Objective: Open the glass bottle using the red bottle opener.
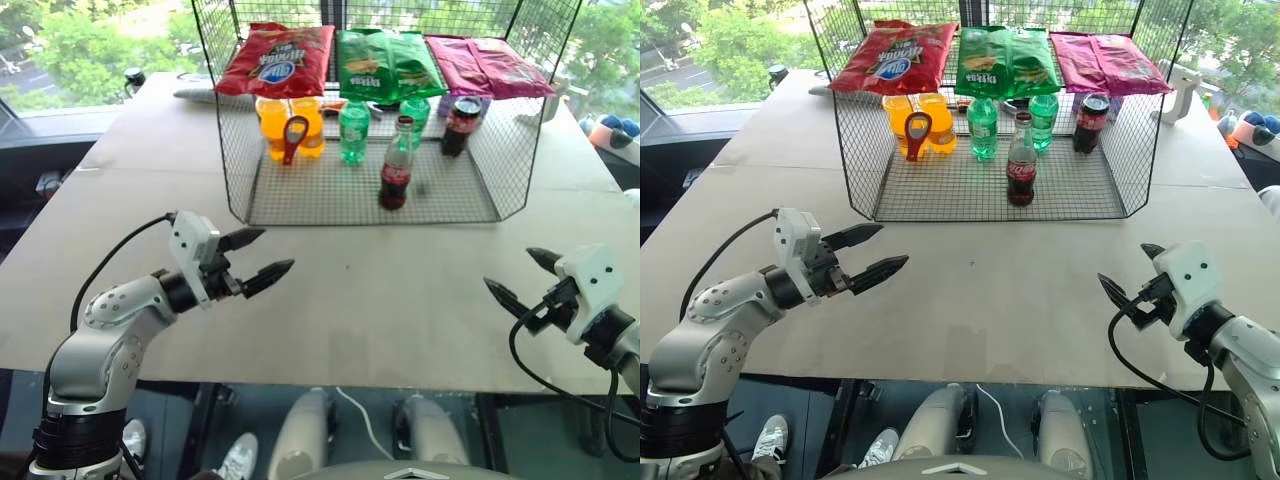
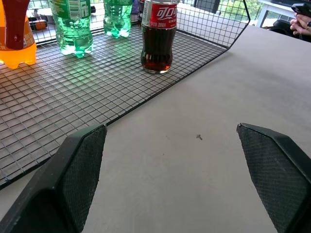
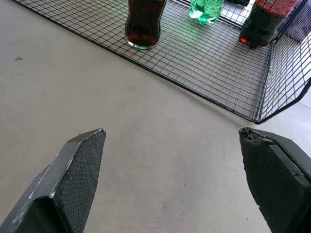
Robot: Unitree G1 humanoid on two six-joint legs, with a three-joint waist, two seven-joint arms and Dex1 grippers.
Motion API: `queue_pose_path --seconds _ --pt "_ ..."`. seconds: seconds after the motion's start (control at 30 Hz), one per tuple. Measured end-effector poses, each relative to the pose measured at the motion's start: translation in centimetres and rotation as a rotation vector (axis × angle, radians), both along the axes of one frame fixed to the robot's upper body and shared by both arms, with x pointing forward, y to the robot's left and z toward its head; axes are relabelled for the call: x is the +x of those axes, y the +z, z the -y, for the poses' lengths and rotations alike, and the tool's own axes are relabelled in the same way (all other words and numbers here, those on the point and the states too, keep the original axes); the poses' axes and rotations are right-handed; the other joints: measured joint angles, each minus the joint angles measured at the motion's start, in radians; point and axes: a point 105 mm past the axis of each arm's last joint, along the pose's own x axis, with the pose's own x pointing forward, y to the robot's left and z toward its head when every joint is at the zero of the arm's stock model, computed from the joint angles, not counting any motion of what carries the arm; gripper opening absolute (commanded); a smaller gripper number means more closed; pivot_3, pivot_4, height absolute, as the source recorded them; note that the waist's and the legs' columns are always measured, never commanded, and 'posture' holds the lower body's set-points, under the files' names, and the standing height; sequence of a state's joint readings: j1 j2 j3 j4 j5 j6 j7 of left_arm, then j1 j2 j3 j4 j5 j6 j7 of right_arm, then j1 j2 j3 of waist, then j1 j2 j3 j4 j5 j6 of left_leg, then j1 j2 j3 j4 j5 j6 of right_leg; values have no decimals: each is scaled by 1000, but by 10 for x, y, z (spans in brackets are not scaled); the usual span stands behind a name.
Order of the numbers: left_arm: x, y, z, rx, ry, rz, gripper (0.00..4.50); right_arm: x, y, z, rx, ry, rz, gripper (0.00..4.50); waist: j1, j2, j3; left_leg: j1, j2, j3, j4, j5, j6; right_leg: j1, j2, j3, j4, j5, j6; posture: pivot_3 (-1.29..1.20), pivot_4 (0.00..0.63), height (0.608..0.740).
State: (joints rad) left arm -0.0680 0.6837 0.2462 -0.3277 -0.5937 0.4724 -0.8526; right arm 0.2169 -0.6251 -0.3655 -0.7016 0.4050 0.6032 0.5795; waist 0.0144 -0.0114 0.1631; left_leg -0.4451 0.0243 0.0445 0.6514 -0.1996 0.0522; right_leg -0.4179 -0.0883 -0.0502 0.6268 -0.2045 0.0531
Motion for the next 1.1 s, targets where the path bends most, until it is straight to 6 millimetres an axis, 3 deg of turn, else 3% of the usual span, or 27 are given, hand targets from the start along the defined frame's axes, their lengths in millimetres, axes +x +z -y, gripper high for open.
queue_pose_path --seconds 0.1,0.3,0.43,0.67,0.87,1.1 --pt "1 -1 -1 -5 4 2 4433 1 1 0 1 -5 2 4438 0 0 0 0 0 0 0 0 0 0 0 0 0 0 0 0 150 740" --pt "8 -8 -7 -59 41 -18 4433 6 22 -10 36 -6 102 4438 1 1 0 -2 0 0 0 0 0 -3 0 0 0 0 -1 0 150 740" --pt "19 5 -12 -84 81 34 4433 7 39 -24 164 54 203 4438 1 1 0 -2 0 0 0 0 1 -3 1 0 0 0 0 0 150 740" --pt "44 33 -17 -139 146 120 4433 -7 89 -62 314 332 401 4438 0 1 0 -2 0 0 0 3 5 -2 2 0 0 1 -1 0 150 740" --pt "63 51 -15 -131 226 127 4433 -11 92 -73 377 406 388 4438 1 0 0 -2 -1 0 0 3 5 -1 2 0 0 2 -3 0 150 740" --pt "81 61 5 -69 199 98 4433 -16 99 -80 413 442 405 4438 2 0 0 -2 -2 0 0 3 5 -1 3 0 0 2 -3 0 150 740"
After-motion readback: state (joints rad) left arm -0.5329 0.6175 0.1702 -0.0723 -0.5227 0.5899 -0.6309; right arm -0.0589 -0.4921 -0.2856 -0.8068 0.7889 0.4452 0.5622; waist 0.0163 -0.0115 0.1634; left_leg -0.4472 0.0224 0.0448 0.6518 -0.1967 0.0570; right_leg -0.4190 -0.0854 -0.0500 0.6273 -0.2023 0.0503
